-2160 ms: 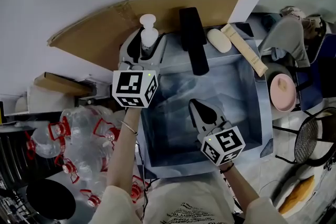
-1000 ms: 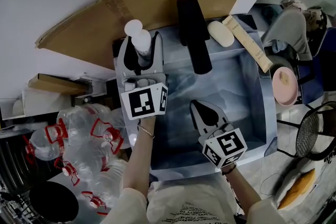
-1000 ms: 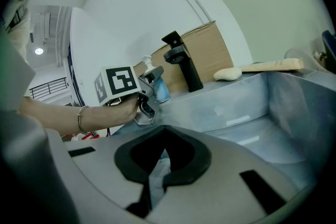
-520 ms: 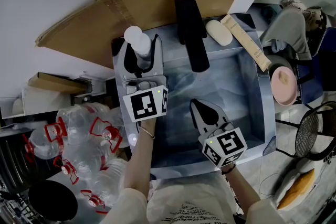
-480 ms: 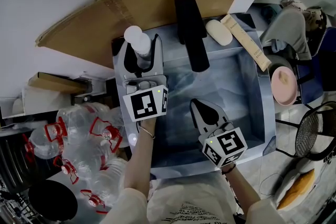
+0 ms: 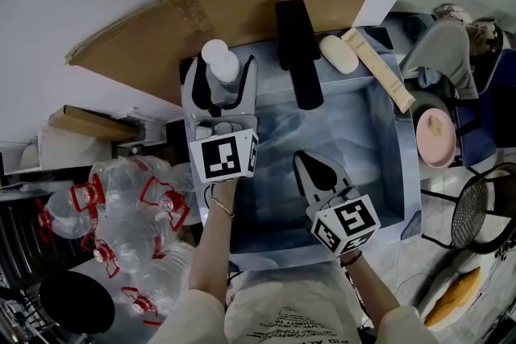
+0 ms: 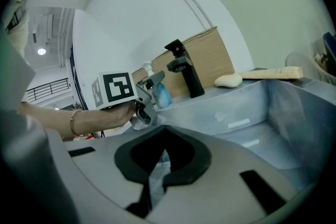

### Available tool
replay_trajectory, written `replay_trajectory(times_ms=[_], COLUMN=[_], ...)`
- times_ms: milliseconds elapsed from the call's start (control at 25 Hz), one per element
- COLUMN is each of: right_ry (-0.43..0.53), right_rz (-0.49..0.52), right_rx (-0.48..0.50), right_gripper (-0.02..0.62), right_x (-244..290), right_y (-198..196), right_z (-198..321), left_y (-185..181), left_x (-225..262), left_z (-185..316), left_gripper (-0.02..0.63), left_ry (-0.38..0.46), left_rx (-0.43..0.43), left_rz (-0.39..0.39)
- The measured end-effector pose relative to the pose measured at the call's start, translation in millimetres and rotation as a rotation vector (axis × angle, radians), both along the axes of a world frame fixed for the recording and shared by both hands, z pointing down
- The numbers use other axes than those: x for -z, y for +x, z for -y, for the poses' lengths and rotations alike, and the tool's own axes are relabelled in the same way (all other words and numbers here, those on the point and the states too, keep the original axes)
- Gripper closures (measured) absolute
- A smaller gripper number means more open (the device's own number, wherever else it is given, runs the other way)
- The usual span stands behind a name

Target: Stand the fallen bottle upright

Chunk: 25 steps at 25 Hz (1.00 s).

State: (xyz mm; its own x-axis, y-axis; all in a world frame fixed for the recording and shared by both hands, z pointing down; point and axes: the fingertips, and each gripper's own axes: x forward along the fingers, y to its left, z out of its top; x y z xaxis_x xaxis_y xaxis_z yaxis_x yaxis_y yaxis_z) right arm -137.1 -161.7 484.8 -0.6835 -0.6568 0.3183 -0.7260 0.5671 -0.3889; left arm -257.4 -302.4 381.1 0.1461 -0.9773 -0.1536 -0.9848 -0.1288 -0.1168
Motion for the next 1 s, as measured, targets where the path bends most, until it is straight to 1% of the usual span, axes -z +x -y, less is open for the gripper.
replay_trajectory(times_ms=[240, 400, 480, 520, 600, 640, 1000], right_ry=[0.041, 0.070, 0.083, 0.090, 0.107, 0.114, 0.186], right_rz=[0.006, 0.010, 0.012, 0.012, 0.011, 0.012, 0.009], right_rx=[0.009, 0.004, 0.002, 0.002, 0.003, 0.005, 0.013], right_gripper=[0.591, 0.591, 0.591, 0.591, 0.591, 0.591, 0.591], right_x=[20.4, 35.8, 43.1, 46.6, 54.1, 57.9, 90.7], right_y=[-2.4, 0.8, 2.1, 2.8, 3.8, 4.1, 8.1], right_z=[1.5, 0.8, -0.5, -1.1, -1.7, -2.1, -7.7], left_y=[4.5, 4.5, 3.2, 1.6, -0.1, 1.0, 14.9], left_x=[5.7, 12.1, 13.1, 11.1, 7.2, 7.7, 11.6], left_z=[-13.5, -32.2, -43.2, -49.0, -60.9, -66.3, -109.5], left_gripper=[0.281, 0.281, 0.283, 0.293, 0.375, 0.398, 0.528], left_ry=[-0.043, -0.060, -0.081, -0.098, -0.130, -0.138, -0.207], left_rx=[-0.029, -0.021, -0.010, 0.000, 0.013, 0.011, -0.019], left_rz=[0.046, 0.060, 0.054, 0.048, 0.043, 0.046, 0.055])
